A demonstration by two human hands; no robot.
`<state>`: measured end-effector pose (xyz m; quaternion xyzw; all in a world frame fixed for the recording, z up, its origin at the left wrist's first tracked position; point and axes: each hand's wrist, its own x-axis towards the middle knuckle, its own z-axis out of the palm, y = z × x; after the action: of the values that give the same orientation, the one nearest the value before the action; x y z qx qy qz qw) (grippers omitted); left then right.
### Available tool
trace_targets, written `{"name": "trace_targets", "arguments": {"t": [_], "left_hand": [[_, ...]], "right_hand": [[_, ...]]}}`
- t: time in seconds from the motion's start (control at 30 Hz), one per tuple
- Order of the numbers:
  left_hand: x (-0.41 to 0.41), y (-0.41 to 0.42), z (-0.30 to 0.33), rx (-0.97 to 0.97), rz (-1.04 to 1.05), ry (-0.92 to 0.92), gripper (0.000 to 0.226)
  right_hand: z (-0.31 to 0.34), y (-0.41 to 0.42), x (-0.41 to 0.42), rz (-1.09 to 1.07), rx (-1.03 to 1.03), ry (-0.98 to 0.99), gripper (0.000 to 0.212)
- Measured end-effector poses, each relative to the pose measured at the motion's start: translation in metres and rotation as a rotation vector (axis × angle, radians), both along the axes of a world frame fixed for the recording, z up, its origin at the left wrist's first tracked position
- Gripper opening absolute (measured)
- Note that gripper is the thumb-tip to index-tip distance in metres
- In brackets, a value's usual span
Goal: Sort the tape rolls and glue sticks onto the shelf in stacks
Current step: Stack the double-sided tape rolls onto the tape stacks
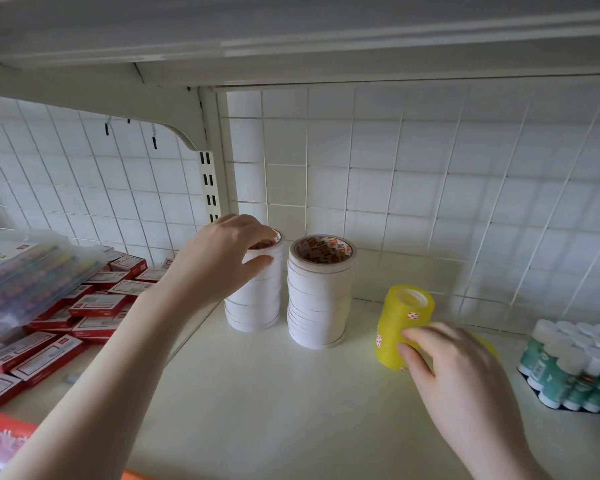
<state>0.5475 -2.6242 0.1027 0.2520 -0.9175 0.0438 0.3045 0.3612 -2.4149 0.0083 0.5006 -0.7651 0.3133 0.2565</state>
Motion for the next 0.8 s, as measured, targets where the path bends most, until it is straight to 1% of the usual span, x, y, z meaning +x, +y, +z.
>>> {"name": "trace_targets", "arguments": {"t": [0.1,0.2,0.3,0.33,0.4,0.5,0.6,0.63,0.8], "left_hand": [[0.003,0.029,-0.019,-0.081,0.112,0.119,0.037],[0.004,0.059,-0.049,-0.038,0.201,0.182,0.033],[0.003,0.084,-0.077,0.020,0.226,0.179,0.037],[0.003,0.092,-0.084,0.047,0.228,0.175,0.038],[0.003,0.109,-0.093,0.095,0.232,0.169,0.042],[-0.001,0.133,-0.103,0.141,0.207,0.158,0.044],[-0.011,0.156,-0.114,0.185,0.132,0.132,0.047],[-0.014,0.164,-0.118,0.186,0.099,0.127,0.047],[-0.040,0.214,-0.131,0.229,-0.030,0.108,0.044]], "right_hand": [[-0.002,0.012,-0.006,-0.025,-0.009,0.017,0.020],[-0.007,0.025,-0.011,-0.045,-0.010,0.042,0.025],[-0.013,0.044,-0.016,-0.085,-0.016,0.045,0.031],[-0.016,0.051,-0.016,-0.103,-0.012,0.042,0.031],[-0.024,0.067,-0.014,-0.146,-0.004,0.060,0.025],[-0.034,0.094,-0.008,-0.231,0.015,0.058,0.026],[-0.041,0.124,-0.004,-0.325,0.057,0.027,0.039],[-0.042,0.135,-0.003,-0.355,0.061,0.025,0.040],[-0.047,0.203,-0.007,-0.490,0.081,0.028,0.033]]}}
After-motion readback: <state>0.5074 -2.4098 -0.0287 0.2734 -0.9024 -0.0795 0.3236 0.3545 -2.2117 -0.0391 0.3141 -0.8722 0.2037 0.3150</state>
